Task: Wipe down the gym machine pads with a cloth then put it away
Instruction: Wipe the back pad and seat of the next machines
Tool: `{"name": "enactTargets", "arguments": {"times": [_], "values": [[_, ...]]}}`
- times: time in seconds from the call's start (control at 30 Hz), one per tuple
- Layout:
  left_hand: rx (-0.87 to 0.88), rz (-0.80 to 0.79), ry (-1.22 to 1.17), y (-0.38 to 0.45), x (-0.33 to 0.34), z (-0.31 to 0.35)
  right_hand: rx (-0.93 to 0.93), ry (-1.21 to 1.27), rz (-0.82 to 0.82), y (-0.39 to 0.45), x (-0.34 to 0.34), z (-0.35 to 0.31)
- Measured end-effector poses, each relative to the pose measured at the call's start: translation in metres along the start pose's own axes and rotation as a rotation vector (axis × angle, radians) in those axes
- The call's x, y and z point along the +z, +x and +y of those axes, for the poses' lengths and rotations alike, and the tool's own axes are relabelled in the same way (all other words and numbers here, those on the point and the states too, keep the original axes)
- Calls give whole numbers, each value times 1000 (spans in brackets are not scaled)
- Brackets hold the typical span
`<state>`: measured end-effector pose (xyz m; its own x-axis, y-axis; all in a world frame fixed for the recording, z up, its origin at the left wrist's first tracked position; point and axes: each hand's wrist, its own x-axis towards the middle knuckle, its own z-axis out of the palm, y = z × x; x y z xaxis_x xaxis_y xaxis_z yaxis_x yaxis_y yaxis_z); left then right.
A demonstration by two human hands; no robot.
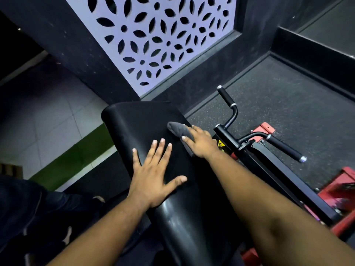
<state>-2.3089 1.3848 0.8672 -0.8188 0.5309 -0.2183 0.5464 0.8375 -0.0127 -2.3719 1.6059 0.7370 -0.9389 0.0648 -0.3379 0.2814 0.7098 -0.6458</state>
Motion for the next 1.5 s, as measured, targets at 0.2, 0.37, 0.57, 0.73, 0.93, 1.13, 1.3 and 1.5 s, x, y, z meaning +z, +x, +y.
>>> {"name": "enactTargets", "arguments": {"times": [0.2, 0.37, 0.57, 0.73, 0.93, 1.13, 1.3, 1.5], "values": [[11, 25, -54, -4, 0, 1, -16, -94, -19, -111, 6, 47], [24, 75, -130, -6, -1, -1, 135, -140, -28, -214, 9, 63], [137, 304, -414, -13, 7, -12, -10, -42, 67, -255, 23, -72], [253, 329, -775, -51, 19, -11, 21, -100, 62, -309, 28, -48], [351, 269, -395, -68, 38, -4, 344, -99, -26, -260, 21, -33], [428, 257, -348, -67, 34, 3, 116, -129, 91, -329, 42, -79], [413, 181, -153, -65, 32, 10, 401, -86, -6, -270, 30, 16], [436, 184, -139, -56, 26, -3, 378, -110, -34, -228, 17, 51]]}}
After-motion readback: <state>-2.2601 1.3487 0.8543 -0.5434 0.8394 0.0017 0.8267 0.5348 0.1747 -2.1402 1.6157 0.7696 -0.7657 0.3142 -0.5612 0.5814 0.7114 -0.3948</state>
